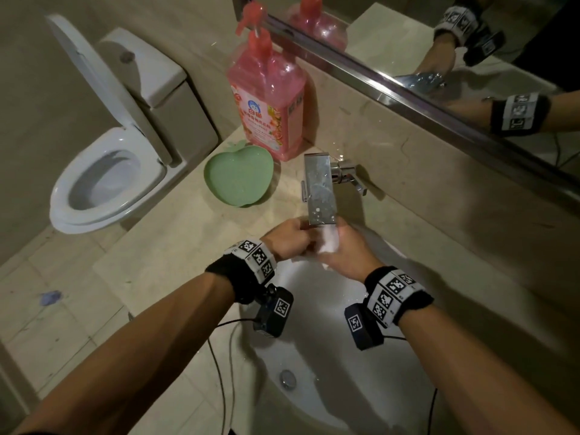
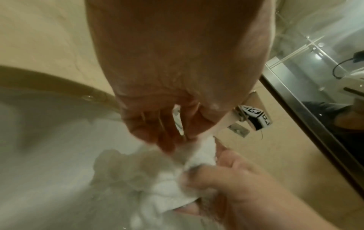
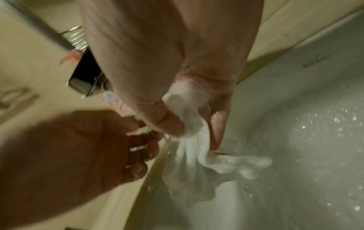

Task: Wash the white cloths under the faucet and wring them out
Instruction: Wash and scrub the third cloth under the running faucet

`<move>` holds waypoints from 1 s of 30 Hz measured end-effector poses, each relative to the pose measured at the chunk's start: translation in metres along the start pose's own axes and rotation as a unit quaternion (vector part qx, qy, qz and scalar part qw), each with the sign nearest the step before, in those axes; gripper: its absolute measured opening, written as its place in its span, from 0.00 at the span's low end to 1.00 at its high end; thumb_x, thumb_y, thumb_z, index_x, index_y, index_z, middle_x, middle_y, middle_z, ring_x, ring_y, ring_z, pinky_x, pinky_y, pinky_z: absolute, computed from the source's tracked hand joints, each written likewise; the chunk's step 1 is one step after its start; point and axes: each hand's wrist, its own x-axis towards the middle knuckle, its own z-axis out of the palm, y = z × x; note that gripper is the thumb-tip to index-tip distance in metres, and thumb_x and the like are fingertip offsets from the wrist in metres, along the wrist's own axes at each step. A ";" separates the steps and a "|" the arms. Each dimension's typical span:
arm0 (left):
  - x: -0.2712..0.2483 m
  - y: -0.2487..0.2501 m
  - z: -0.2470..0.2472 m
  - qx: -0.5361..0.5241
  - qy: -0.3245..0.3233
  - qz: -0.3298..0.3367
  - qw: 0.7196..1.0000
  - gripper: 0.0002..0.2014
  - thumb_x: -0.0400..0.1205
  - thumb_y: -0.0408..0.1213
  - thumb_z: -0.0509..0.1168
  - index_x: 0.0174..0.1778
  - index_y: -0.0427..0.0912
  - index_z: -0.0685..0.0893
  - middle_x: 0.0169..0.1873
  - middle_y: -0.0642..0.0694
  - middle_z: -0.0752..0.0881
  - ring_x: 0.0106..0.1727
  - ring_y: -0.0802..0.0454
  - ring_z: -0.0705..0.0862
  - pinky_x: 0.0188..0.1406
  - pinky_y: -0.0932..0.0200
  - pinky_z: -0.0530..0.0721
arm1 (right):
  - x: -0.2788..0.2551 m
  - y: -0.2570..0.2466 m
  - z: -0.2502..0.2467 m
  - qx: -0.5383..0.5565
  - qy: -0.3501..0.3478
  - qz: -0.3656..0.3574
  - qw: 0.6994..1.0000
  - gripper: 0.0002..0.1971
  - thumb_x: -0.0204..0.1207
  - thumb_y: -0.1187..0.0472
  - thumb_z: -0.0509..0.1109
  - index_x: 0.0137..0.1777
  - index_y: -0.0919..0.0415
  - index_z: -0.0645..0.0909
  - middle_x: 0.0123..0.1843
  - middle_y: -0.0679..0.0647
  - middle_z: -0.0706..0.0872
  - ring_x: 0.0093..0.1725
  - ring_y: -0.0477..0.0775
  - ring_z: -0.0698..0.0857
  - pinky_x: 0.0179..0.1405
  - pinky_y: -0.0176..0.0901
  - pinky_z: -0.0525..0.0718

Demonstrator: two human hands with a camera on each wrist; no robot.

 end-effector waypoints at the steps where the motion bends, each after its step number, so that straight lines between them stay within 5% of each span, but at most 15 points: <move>1: -0.002 -0.001 -0.004 0.010 0.002 0.010 1.000 0.05 0.79 0.35 0.66 0.44 0.48 0.86 0.32 0.55 0.89 0.37 0.54 0.88 0.34 0.65 0.86 | 0.003 0.001 -0.001 0.013 0.004 0.013 1.000 0.31 0.67 0.58 0.81 0.69 0.44 0.76 0.60 0.49 0.88 0.57 0.50 0.88 0.55 0.47 0.89; 4: 0.003 -0.007 -0.014 0.183 0.046 0.075 0.979 0.09 0.77 0.35 0.72 0.51 0.47 0.82 0.45 0.50 0.85 0.50 0.46 0.87 0.37 0.70 0.82 | 0.007 0.007 -0.006 0.039 -0.001 0.045 0.998 0.27 0.74 0.71 0.71 0.68 0.45 0.77 0.54 0.47 0.87 0.52 0.48 0.88 0.41 0.37 0.89; 5: 0.003 -0.009 -0.014 0.252 0.027 0.097 0.963 0.19 0.74 0.40 0.76 0.59 0.44 0.80 0.52 0.48 0.83 0.53 0.46 0.85 0.43 0.67 0.84 | 0.007 0.009 -0.008 0.059 0.000 0.050 0.997 0.26 0.74 0.74 0.69 0.66 0.45 0.77 0.54 0.46 0.87 0.53 0.48 0.88 0.42 0.37 0.89; 8: 0.006 -0.010 -0.008 0.265 -0.048 0.109 0.957 0.42 0.65 0.46 0.83 0.75 0.46 0.73 0.61 0.49 0.83 0.52 0.52 0.84 0.51 0.54 0.86 | 0.006 0.006 -0.013 0.176 0.018 0.053 0.983 0.27 0.70 0.83 0.66 0.58 0.50 0.81 0.56 0.56 0.90 0.58 0.58 0.88 0.55 0.54 0.90; 12: 0.015 -0.009 -0.002 0.271 -0.027 0.100 0.957 0.30 0.65 0.45 0.83 0.63 0.46 0.82 0.37 0.60 0.84 0.29 0.69 0.83 0.25 0.77 0.77 | 0.004 0.001 -0.024 0.254 -0.015 0.058 0.965 0.31 0.68 0.85 0.68 0.69 0.62 0.76 0.58 0.58 0.88 0.57 0.59 0.87 0.54 0.53 0.88; 14: 0.016 -0.009 -0.001 0.322 0.009 0.111 0.940 0.23 0.71 0.41 0.78 0.61 0.45 0.84 0.42 0.57 0.87 0.41 0.57 0.87 0.35 0.75 0.81 | 0.003 0.001 -0.037 0.248 -0.070 0.092 0.962 0.30 0.68 0.81 0.75 0.69 0.63 0.77 0.68 0.64 0.84 0.64 0.64 0.86 0.63 0.59 0.88; 16: 0.012 -0.005 0.001 0.409 0.038 0.122 0.903 0.23 0.74 0.45 0.73 0.66 0.47 0.82 0.56 0.46 0.88 0.56 0.45 0.87 0.52 0.63 0.83 | 0.000 -0.003 -0.045 0.238 -0.131 0.126 0.954 0.23 0.68 0.76 0.81 0.58 0.58 0.78 0.70 0.65 0.80 0.65 0.67 0.86 0.59 0.60 0.90; 21: 0.010 0.007 0.003 0.504 0.074 0.124 0.851 0.25 0.72 0.52 0.74 0.66 0.53 0.83 0.56 0.47 0.88 0.52 0.45 0.87 0.50 0.55 0.87 | 0.009 -0.019 -0.033 0.061 -0.133 0.147 0.978 0.37 0.61 0.65 0.89 0.67 0.52 0.74 0.66 0.53 0.80 0.59 0.59 0.87 0.42 0.50 0.93; 25: 0.014 0.015 0.008 0.593 0.016 0.099 0.799 0.14 0.73 0.53 0.71 0.50 0.52 0.84 0.49 0.47 0.88 0.44 0.47 0.85 0.40 0.58 0.82 | 0.020 -0.023 -0.025 -0.152 -0.167 0.089 0.970 0.25 0.59 0.48 0.88 0.55 0.45 0.83 0.50 0.46 0.88 0.42 0.45 0.86 0.23 0.32 0.82; 30: 0.026 0.009 0.009 0.549 0.049 0.068 0.832 0.08 0.77 0.49 0.69 0.43 0.49 0.84 0.36 0.50 0.81 0.29 0.58 0.74 0.30 0.68 0.71 | 0.035 -0.008 -0.005 -0.359 -0.162 -0.019 0.919 0.17 0.78 0.48 0.75 0.61 0.56 0.84 0.59 0.54 0.87 0.56 0.55 0.85 0.54 0.45 0.81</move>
